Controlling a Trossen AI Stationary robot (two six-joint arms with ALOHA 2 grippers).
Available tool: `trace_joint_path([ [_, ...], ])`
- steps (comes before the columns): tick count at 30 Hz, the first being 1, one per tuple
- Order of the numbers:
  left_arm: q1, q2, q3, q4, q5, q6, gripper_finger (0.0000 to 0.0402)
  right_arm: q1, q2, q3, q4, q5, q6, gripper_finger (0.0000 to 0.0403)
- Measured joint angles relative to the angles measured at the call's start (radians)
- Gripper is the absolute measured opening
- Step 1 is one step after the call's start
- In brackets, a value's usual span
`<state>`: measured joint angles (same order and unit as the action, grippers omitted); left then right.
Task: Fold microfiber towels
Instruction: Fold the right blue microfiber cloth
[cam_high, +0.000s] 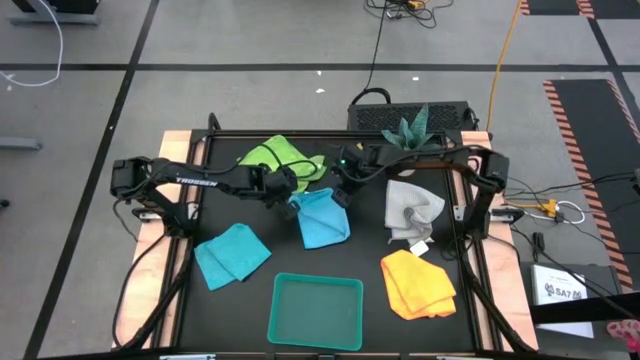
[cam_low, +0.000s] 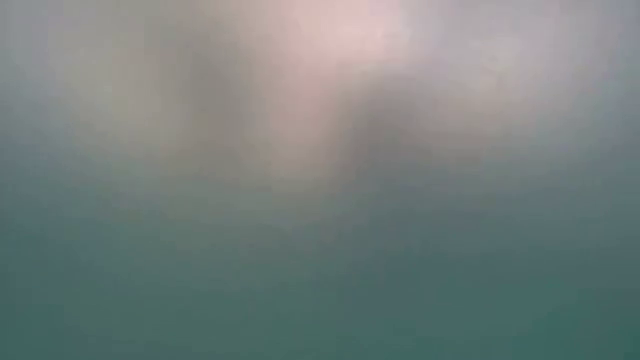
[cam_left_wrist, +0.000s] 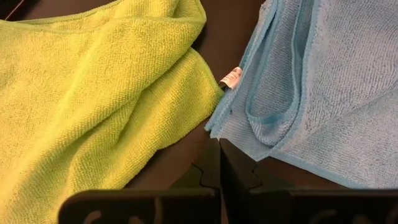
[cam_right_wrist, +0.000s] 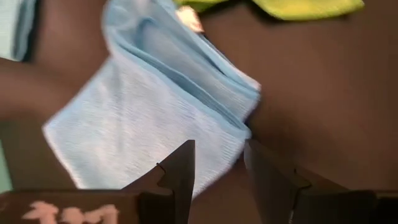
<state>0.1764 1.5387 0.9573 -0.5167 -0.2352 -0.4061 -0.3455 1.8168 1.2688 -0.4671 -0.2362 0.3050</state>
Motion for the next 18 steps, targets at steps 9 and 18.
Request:
trace_joint_path([
  [9, 0.0, 0.0, 0.0, -0.001, 0.0, -0.003, 0.0, -0.034, 0.002, -0.098, 0.184, -0.11, 0.082, 0.0132],
  [18, 0.0, 0.0, 0.0, -0.001, 0.001, -0.01, 0.0, -0.033, 0.002, -0.13, 0.194, -0.107, 0.07, 0.0132],
])
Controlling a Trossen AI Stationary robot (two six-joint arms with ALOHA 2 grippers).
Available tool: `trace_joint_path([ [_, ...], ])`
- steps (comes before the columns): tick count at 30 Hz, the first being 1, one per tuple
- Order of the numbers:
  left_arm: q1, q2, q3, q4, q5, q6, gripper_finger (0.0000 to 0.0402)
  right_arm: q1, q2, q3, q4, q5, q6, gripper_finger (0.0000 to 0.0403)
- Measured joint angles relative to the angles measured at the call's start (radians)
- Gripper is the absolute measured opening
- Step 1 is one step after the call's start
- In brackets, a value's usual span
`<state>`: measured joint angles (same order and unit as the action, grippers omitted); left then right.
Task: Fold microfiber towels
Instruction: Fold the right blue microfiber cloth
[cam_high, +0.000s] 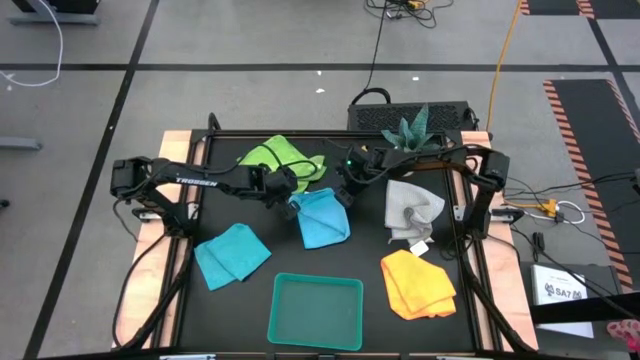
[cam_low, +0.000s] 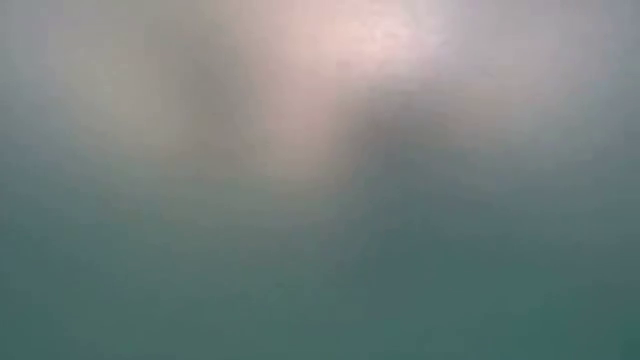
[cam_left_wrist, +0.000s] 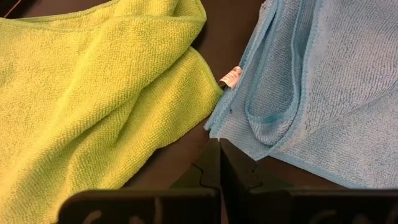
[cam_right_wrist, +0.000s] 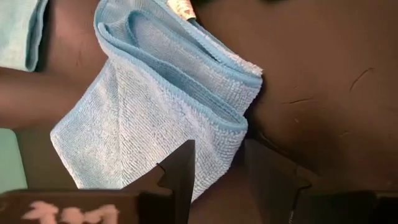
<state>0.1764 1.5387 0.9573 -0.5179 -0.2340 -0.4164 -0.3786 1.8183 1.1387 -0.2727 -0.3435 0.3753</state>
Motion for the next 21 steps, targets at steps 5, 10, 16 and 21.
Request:
trace_joint_path([
  [5, 0.0, 0.0, 0.0, 0.0, 0.0, -0.004, 0.0, -0.002, 0.0, -0.001, 0.016, 0.002, -0.012, 0.0132],
  [10, 0.0, 0.0, 0.0, 0.0, 0.0, -0.008, 0.0, 0.004, 0.0, -0.001, 0.015, 0.002, 0.003, 0.011],
  [16, 0.0, 0.0, 0.0, 0.0, 0.0, -0.011, 0.0, 0.006, -0.005, -0.001, 0.015, -0.025, 0.005, 0.0013],
  [21, 0.0, 0.0, 0.0, 0.0, 0.0, -0.011, 0.0, 0.024, -0.038, -0.001, 0.015, -0.028, 0.032, 0.0004],
])
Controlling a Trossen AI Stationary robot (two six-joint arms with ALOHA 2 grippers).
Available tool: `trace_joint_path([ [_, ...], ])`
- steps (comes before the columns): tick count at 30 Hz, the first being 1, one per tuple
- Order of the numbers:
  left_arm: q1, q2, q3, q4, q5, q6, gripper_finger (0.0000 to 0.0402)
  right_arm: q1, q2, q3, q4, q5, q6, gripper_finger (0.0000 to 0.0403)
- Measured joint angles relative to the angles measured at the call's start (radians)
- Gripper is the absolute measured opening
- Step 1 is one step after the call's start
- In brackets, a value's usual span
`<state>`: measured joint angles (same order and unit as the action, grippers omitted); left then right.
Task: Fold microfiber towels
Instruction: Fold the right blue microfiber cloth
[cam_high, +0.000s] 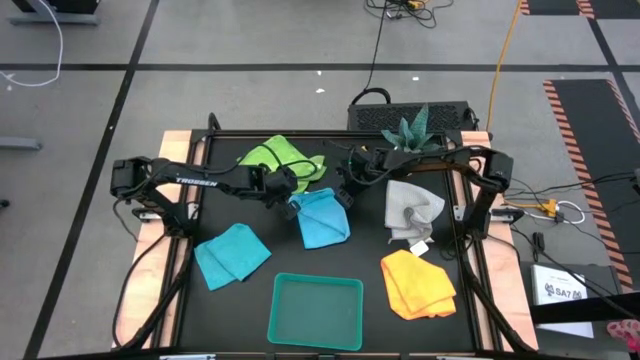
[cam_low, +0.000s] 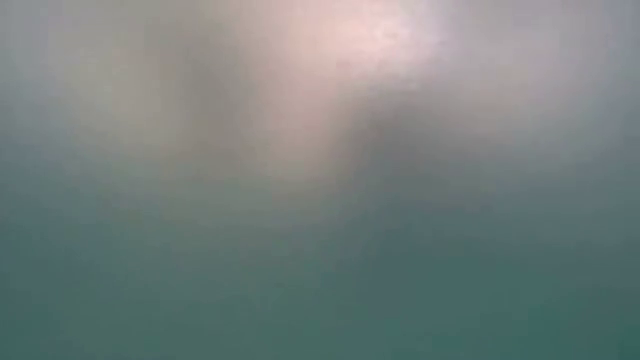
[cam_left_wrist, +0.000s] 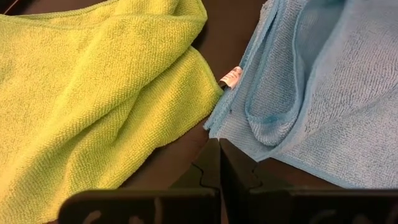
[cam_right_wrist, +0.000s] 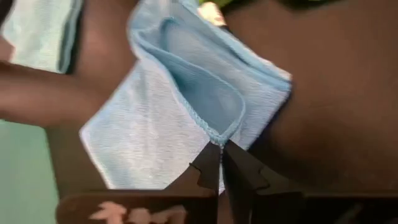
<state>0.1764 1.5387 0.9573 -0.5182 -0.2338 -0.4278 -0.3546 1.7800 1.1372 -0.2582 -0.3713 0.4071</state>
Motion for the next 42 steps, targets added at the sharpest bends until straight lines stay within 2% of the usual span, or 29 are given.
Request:
trace_joint_path([
  [9, 0.0, 0.0, 0.0, 0.0, 0.0, 0.0, 0.0, 0.101, -0.067, 0.0, 0.012, -0.008, 0.063, 0.0001],
  [19, 0.0, 0.0, 0.0, 0.0, 0.0, 0.006, 0.0, 0.205, -0.041, 0.0, 0.127, -0.1, 0.052, 0.0001],
  [28, 0.0, 0.0, 0.0, 0.002, 0.005, 0.014, 0.0, 0.258, -0.04, 0.0, 0.169, -0.103, 0.046, 0.0002],
  [32, 0.0, 0.0, 0.0, 0.007, 0.019, 0.013, 0.0, 0.277, -0.037, 0.0, 0.211, -0.084, 0.01, 0.0025],
  [42, 0.0, 0.0, 0.0, 0.025, 0.041, 0.004, 0.0, 0.282, 0.007, -0.001, 0.342, -0.019, 0.015, 0.0127],
])
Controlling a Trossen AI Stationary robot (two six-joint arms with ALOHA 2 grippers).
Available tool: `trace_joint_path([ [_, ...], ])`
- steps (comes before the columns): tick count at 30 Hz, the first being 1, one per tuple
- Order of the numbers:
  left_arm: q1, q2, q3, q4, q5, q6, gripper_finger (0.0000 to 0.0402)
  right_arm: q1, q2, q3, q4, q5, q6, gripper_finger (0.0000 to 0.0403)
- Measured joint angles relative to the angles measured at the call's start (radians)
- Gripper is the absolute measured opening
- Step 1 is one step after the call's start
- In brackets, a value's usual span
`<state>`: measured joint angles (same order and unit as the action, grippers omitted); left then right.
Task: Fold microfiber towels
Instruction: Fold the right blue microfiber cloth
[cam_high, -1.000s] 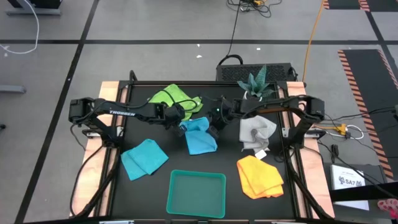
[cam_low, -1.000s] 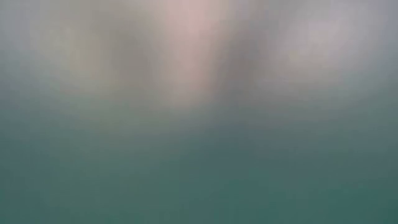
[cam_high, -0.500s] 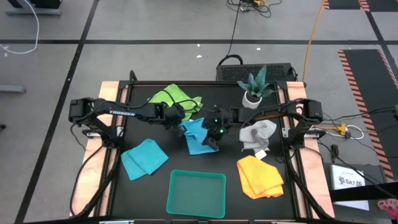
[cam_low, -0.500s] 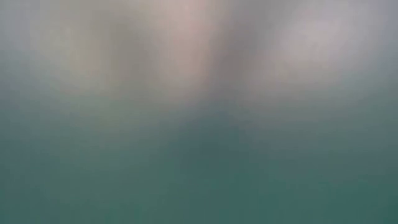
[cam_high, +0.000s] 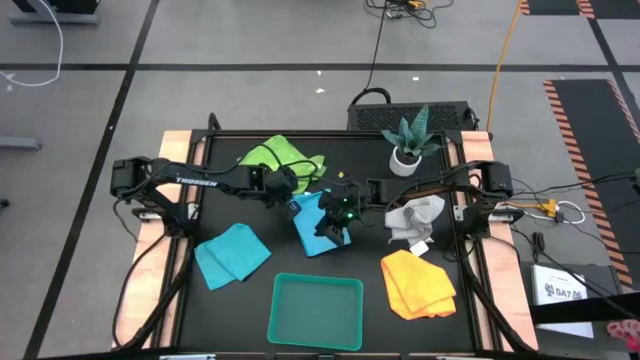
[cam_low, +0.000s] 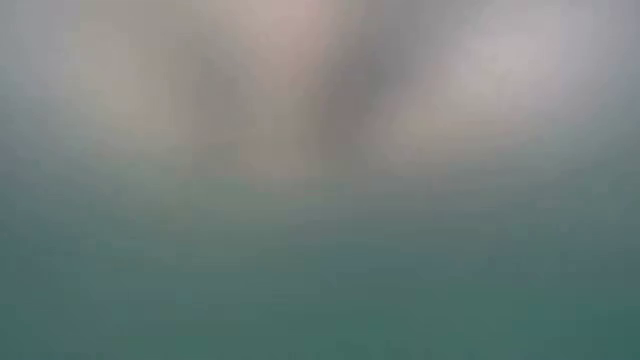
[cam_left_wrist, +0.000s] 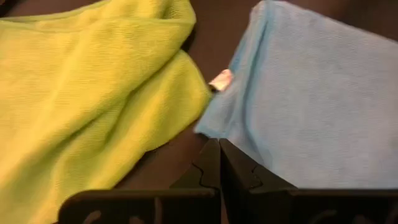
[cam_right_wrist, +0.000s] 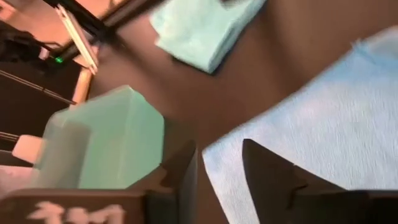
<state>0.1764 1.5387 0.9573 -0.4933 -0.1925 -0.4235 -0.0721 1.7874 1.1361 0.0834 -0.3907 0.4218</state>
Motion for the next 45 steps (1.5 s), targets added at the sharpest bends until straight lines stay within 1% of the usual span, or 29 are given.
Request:
trace_joint_path([
  [3, 0.0, 0.0, 0.0, 0.046, 0.093, -0.02, 0.0, -0.021, -0.022, 0.001, -0.002, -0.003, 0.0, 0.0142],
  [6, -0.001, 0.031, 0.002, 0.05, 0.104, -0.065, 0.0, -0.045, -0.043, 0.002, -0.002, 0.001, 0.008, 0.0147],
  [8, 0.006, 0.06, 0.001, 0.021, 0.099, -0.107, 0.0, -0.056, -0.05, 0.002, -0.007, 0.001, 0.008, 0.0147],
  [9, 0.01, 0.074, 0.001, 0.023, 0.113, -0.122, 0.0, -0.061, -0.054, 0.002, -0.016, 0.001, 0.008, 0.0147],
  [12, 0.013, 0.11, 0.001, 0.03, 0.208, -0.141, 0.0, -0.077, -0.062, 0.002, -0.036, 0.0, 0.001, 0.0145],
  [14, 0.007, 0.13, 0.001, 0.053, 0.242, -0.141, 0.0, -0.086, -0.063, 0.002, -0.063, 0.0, -0.004, 0.0144],
  [19, 0.002, 0.144, 0.001, 0.095, 0.253, -0.137, 0.0, -0.09, -0.062, 0.001, -0.129, 0.021, -0.039, 0.0144],
  [22, 0.008, 0.135, 0.001, 0.049, 0.197, -0.131, 0.0, -0.092, -0.062, -0.023, -0.142, 0.027, -0.045, 0.0144],
  [24, 0.024, 0.111, 0.0, 0.001, 0.189, -0.121, 0.0, -0.092, -0.062, -0.046, -0.14, 0.026, -0.043, 0.0144],
  [26, 0.038, 0.093, 0.002, 0.003, 0.193, -0.128, 0.0, -0.091, -0.062, -0.074, -0.135, 0.025, -0.042, 0.0144],
  [28, 0.044, 0.073, -0.001, 0.006, 0.237, -0.138, 0.0, -0.09, -0.062, -0.109, -0.107, 0.024, -0.039, 0.0144],
  [30, 0.042, 0.063, 0.002, 0.088, 0.295, -0.169, 0.0, -0.091, -0.062, -0.141, -0.082, 0.024, -0.019, 0.0144],
  [32, 0.03, 0.062, 0.001, 0.134, 0.335, -0.187, 0.0, -0.091, -0.062, -0.169, -0.047, 0.024, 0.005, 0.0144],
  [34, 0.011, 0.069, 0.001, 0.189, 0.354, -0.19, 0.0, -0.091, -0.062, -0.189, -0.018, 0.024, 0.023, 0.0144],
  [35, 0.002, 0.076, 0.003, 0.204, 0.354, -0.194, 0.0, -0.091, -0.062, -0.195, -0.011, 0.023, 0.029, 0.0144],
  [37, -0.009, 0.081, 0.0, 0.173, 0.346, -0.203, 0.0, -0.091, -0.062, -0.199, 0.007, 0.023, 0.034, 0.0144],
  [40, -0.016, 0.106, 0.0, 0.155, 0.291, -0.208, 0.0, -0.091, -0.062, -0.199, 0.028, 0.023, 0.034, 0.0144],
  [41, -0.016, 0.107, 0.0, 0.126, 0.278, -0.208, 0.0, -0.091, -0.062, -0.199, 0.034, 0.023, 0.034, 0.0144],
  [44, -0.016, 0.144, 0.003, 0.135, 0.246, -0.207, 0.0, -0.09, -0.062, -0.199, 0.045, 0.022, 0.034, 0.0144],
  [45, -0.015, 0.155, 0.0, 0.114, 0.24, -0.206, 0.0, -0.088, -0.062, -0.199, 0.046, 0.02, 0.037, 0.0144],
])
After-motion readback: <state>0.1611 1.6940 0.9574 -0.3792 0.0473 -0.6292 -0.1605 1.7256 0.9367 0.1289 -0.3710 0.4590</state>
